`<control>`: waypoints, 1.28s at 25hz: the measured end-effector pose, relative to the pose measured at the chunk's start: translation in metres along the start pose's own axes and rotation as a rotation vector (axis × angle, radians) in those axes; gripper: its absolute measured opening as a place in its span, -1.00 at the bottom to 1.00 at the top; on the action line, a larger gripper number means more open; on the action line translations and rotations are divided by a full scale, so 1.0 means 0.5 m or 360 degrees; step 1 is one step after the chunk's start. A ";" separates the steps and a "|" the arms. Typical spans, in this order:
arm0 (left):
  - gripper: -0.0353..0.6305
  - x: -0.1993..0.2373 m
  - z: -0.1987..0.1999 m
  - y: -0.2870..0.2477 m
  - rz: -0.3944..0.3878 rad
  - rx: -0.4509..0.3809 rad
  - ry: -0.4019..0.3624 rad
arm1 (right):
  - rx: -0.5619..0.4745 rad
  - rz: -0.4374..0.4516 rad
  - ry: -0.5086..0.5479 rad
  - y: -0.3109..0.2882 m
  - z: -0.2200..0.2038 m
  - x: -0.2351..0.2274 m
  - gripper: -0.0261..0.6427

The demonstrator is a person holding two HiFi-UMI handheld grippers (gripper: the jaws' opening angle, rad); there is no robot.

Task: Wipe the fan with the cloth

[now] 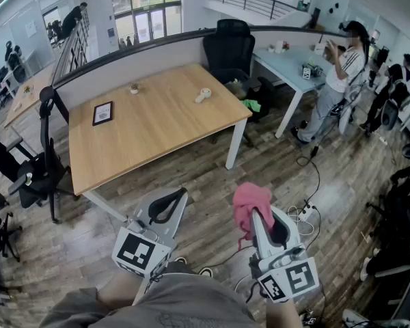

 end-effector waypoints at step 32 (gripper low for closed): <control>-0.18 0.018 -0.034 -0.146 0.0118 0.0036 0.0076 | 0.0128 -0.0029 0.0036 -0.080 -0.017 -0.152 -0.69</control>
Point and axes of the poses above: the fingertips, and each gripper's own axes: y backward along the fingers, x to its left, z out of its top, the point moved 10 cm from there along y, backward along the fingers, and after that the axes turned 9 degrees about -y, right-handed, at the moved point
